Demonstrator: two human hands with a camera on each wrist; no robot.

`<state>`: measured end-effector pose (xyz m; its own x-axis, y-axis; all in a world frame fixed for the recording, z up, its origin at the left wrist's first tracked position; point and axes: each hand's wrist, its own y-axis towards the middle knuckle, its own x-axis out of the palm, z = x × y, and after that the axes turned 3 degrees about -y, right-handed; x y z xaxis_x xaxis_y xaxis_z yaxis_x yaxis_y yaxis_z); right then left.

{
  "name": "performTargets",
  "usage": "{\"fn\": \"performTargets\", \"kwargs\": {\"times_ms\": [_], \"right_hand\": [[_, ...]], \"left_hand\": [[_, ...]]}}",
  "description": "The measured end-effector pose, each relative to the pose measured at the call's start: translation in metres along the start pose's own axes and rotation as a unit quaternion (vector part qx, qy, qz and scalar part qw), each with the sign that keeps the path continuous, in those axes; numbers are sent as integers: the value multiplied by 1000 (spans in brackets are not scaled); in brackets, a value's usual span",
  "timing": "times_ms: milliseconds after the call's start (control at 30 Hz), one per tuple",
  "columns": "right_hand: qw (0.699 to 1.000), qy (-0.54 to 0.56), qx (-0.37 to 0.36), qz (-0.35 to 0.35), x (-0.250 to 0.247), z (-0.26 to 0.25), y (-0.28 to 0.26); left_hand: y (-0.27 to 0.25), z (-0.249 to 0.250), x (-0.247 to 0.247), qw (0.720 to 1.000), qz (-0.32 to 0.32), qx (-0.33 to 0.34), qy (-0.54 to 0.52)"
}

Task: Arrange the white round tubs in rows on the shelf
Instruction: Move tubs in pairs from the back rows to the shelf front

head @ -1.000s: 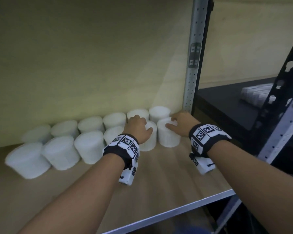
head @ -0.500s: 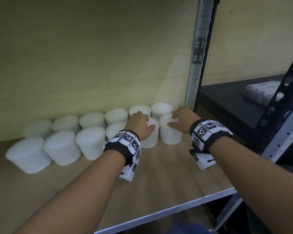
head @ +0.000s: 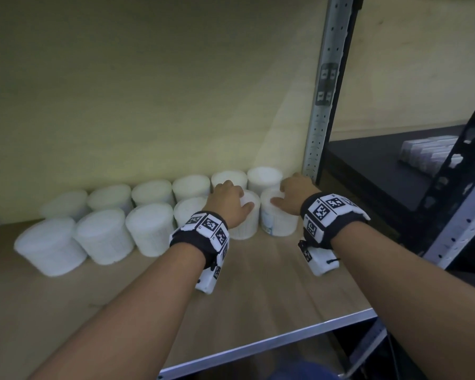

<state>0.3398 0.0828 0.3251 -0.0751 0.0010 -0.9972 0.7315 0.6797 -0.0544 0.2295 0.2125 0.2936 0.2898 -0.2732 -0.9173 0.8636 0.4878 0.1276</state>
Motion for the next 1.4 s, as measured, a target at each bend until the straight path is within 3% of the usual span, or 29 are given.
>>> {"fn": "performTargets", "kwargs": {"times_ms": [467,700,1033,1233,1400], "right_hand": [[999,24,-41,-17,0,7,1],[999,44,1,25,2,-2,2],[1000,14,-9,-20,3,-2,0],[997,55,-41,-46,0,3,1],[997,75,-14,21,3,4,-5]], "left_hand": [[-1,0,1,1000,7,-1,-4],[-2,1,1,1000,3,-2,1],[-4,2,3,1000,16,-3,-6],[-5,2,3,1000,18,-1,-2],[-5,3,2,1000,12,-1,1]]}}
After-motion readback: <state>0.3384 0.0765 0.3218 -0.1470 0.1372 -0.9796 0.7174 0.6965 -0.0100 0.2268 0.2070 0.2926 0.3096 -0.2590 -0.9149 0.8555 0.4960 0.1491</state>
